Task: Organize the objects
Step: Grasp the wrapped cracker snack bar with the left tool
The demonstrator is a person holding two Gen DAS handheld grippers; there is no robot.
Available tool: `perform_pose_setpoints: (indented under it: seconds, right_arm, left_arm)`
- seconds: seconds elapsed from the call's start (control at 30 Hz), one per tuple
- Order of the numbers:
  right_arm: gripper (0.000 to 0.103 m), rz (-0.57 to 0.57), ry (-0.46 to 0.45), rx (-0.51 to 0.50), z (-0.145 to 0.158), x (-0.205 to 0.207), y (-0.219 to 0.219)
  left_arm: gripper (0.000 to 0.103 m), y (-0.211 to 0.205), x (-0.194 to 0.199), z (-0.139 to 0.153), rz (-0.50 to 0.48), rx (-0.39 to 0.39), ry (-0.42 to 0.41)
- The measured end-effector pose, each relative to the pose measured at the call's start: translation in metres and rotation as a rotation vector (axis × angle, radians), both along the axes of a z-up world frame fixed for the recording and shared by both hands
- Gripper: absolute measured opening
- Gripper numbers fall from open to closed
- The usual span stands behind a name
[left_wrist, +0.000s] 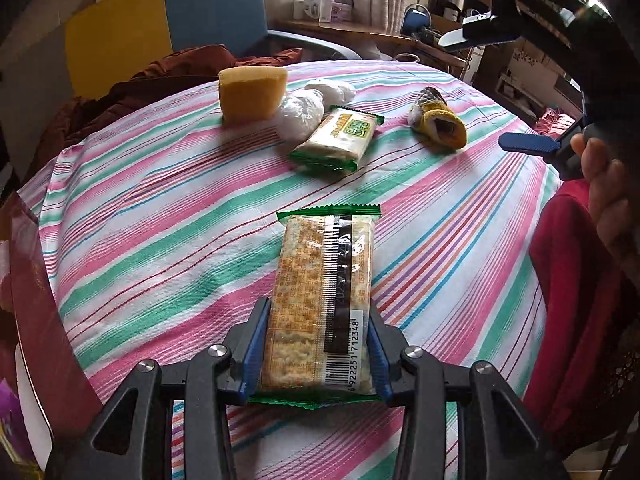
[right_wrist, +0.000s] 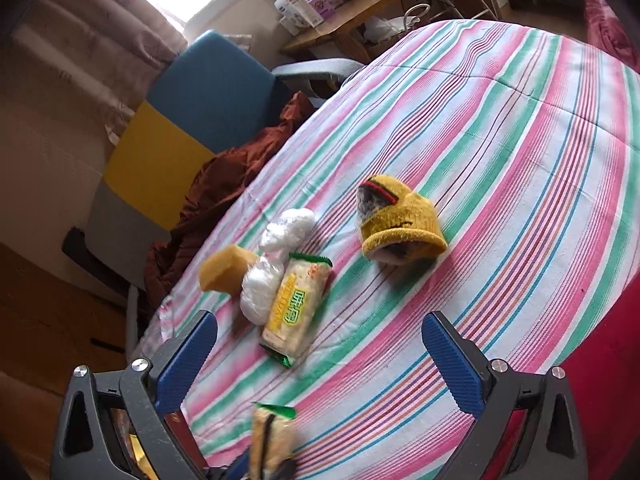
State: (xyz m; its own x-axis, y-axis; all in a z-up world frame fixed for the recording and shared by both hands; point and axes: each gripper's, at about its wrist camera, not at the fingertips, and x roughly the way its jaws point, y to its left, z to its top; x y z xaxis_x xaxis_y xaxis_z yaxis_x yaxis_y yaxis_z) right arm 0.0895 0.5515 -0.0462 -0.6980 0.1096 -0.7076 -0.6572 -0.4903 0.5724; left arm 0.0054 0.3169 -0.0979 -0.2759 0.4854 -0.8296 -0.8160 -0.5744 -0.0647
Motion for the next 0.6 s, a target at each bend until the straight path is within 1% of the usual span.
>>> perform_pose_setpoints:
  seconds: [0.1,0.23,0.37,0.53,0.6]
  right_arm:
    - [0.103,0.009,-0.024,0.013,-0.002,-0.003,-0.002]
    - [0.103,0.015,-0.050,0.017,-0.004,-0.005,-0.003]
    - [0.103,0.026,-0.074,0.026,-0.006,-0.008,-0.005]
    - [0.103,0.034,-0.104,0.040,-0.007,-0.010,-0.006]
    - [0.103,0.034,-0.123,0.043,-0.009,-0.011,-0.006]
  left_arm:
    - [0.045,-0.002,0.005,0.001,0.001,0.002,0.029]
    - [0.045,-0.003,0.012,-0.002,0.002,0.032,0.059]
    - [0.046,-0.003,0.015,-0.002,0.000,0.043,0.085]
    - [0.046,-0.004,0.017,-0.003,0.002,0.051,0.100]
    - [0.046,-0.004,0.016,-0.003,0.002,0.051,0.091]
